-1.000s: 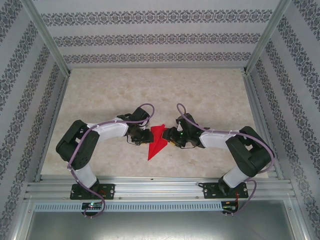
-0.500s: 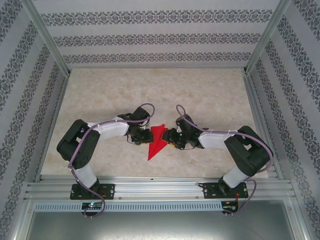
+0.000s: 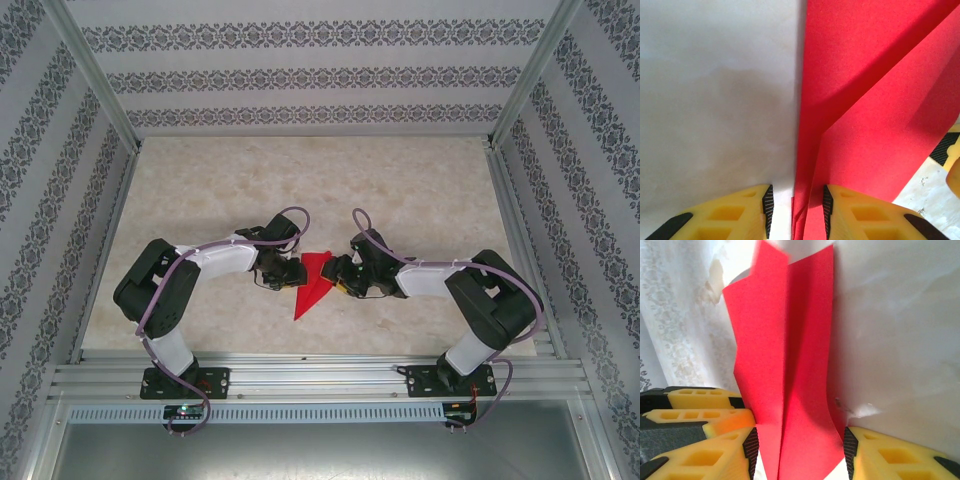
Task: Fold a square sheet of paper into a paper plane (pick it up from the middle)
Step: Turn over the paper at the center of the table.
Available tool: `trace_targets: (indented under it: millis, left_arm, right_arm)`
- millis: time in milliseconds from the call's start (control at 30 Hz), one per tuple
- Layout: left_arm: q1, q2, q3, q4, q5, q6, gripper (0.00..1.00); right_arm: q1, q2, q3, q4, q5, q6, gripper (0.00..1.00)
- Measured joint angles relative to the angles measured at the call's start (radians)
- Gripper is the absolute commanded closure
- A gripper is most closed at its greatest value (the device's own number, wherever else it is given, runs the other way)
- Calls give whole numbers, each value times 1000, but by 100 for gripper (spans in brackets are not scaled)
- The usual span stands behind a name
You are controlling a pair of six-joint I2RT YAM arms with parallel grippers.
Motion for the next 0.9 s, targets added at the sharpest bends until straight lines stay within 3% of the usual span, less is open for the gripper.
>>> trace_targets:
  millis: [667, 900]
  left_arm:
    - [-1, 0, 0, -3, -5, 0, 67]
    - [-1, 0, 0, -3, -8, 0, 68]
  right_arm:
    - [-13, 81, 90, 76, -58, -69, 46]
    - [-20, 116, 110, 83, -76, -96, 58]
